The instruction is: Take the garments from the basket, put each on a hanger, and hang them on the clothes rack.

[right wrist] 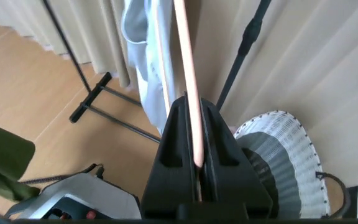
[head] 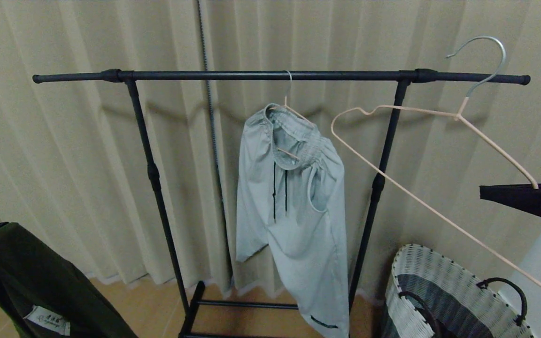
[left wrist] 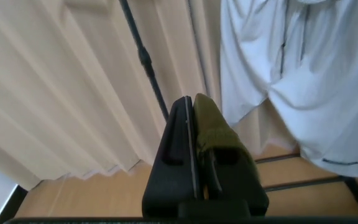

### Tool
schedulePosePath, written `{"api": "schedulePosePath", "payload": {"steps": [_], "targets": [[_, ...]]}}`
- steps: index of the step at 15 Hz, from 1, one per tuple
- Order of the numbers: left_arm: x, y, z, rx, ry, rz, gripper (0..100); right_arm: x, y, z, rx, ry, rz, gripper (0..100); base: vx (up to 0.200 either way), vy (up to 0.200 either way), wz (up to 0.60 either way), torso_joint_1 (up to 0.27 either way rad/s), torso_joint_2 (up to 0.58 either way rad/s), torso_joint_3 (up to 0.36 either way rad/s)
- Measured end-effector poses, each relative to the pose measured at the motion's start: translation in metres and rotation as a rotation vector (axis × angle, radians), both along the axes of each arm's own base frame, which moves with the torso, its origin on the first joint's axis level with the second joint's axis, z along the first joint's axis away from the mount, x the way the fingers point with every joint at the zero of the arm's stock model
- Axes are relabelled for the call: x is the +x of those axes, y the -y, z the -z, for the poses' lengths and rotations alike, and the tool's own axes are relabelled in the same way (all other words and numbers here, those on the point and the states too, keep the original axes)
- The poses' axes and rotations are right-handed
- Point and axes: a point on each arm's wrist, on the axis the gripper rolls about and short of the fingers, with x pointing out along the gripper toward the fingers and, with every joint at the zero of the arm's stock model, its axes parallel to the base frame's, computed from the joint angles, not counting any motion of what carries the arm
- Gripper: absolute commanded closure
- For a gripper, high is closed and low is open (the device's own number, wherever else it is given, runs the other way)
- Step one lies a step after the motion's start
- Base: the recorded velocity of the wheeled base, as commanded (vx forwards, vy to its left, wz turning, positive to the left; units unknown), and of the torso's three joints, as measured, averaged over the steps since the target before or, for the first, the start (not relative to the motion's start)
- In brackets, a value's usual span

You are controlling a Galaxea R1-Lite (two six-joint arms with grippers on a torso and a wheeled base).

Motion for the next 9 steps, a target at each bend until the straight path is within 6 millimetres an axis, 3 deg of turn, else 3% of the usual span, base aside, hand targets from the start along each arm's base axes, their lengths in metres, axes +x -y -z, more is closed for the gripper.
{"api": "schedulePosePath", "payload": {"steps": [3, 9], "targets": [[0.0025, 0.0007, 0.0001, 0.002, -0.006, 0.000, 100, 0.0009, -0.0004, 0.0015, -0.001, -0.005, 0.000, 100, 0.000, 0.200, 0.00, -0.001, 0.00, 0.004], [0.0073, 0.0040, 0.0061, 0.010, -0.041, 0.038, 100, 0.0028, -0.0038, 0.0090, 0.009, -0.044, -0.052, 100, 0.000, 0.000, 0.00, 0.000, 0.00, 0.000]]}}
